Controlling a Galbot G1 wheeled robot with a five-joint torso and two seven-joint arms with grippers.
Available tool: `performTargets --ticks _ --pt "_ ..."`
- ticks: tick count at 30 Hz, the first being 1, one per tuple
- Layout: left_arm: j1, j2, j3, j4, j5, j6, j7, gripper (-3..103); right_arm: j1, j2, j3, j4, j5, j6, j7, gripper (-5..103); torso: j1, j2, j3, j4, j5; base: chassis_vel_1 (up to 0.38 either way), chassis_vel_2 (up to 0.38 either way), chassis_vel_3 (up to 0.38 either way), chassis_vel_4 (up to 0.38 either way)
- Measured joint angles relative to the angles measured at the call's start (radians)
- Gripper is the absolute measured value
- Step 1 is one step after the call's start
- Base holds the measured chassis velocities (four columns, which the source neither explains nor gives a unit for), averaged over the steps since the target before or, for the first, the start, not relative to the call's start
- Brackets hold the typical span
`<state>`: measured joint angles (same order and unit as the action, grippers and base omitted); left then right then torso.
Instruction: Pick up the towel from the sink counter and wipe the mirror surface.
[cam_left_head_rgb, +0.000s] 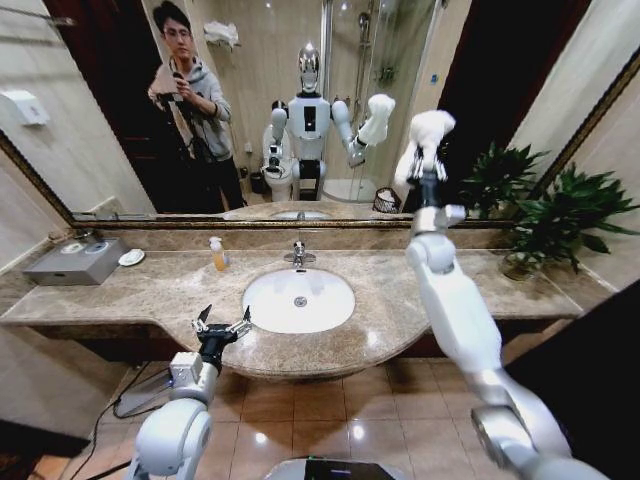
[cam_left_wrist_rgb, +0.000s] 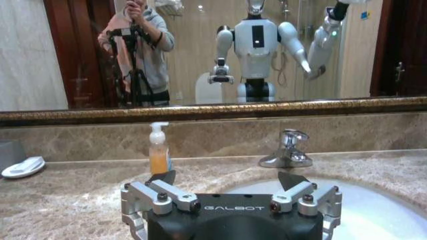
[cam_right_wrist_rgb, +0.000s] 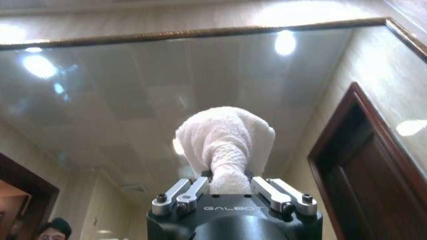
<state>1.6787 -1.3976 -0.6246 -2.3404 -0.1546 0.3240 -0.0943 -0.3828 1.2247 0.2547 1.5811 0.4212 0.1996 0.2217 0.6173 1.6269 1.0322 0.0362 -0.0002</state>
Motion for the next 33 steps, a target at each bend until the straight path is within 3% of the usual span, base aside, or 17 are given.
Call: performTargets --ticks 11,21,22,24,33 --pt "0.0 0.0 0.0 0.0 0.0 0.0 0.0 100 -0.035 -0.02 -0.006 0.036 0.015 -0.019 -0.015 19 0.0 0.0 0.0 0.0 0.0001 -0.055 0.049 0.058 -0.061" --pt "0.0 0.0 0.0 0.0 0.0 0.0 0.0 100 -0.046 -0.033 -0.008 0.087 0.024 -0.02 -0.014 19 0.0 0.0 0.0 0.0 0.0007 -0.206 0.199 0.215 -0.194" --pt "0.0 0.0 0.0 0.0 0.0 0.0 0.0 100 -0.046 -0.034 -0.008 0.099 0.024 -0.019 -0.014 19 0.0 0.0 0.0 -0.0004 -0.0005 -0.265 0.25 0.238 -0.267" --pt "0.0 0.0 0.0 0.0 0.0 0.0 0.0 100 -0.042 -0.035 -0.008 0.13 0.022 -0.016 -0.015 19 0.001 0.0 0.0 0.0 0.0008 -0.243 0.229 0.205 -0.258" --pt "0.0 0.0 0.0 0.0 0.0 0.0 0.0 100 0.029 -0.027 0.01 0.15 -0.014 -0.018 -0.014 19 0.0 0.0 0.0 0.0 0.0003 -0.103 0.108 0.048 -0.065"
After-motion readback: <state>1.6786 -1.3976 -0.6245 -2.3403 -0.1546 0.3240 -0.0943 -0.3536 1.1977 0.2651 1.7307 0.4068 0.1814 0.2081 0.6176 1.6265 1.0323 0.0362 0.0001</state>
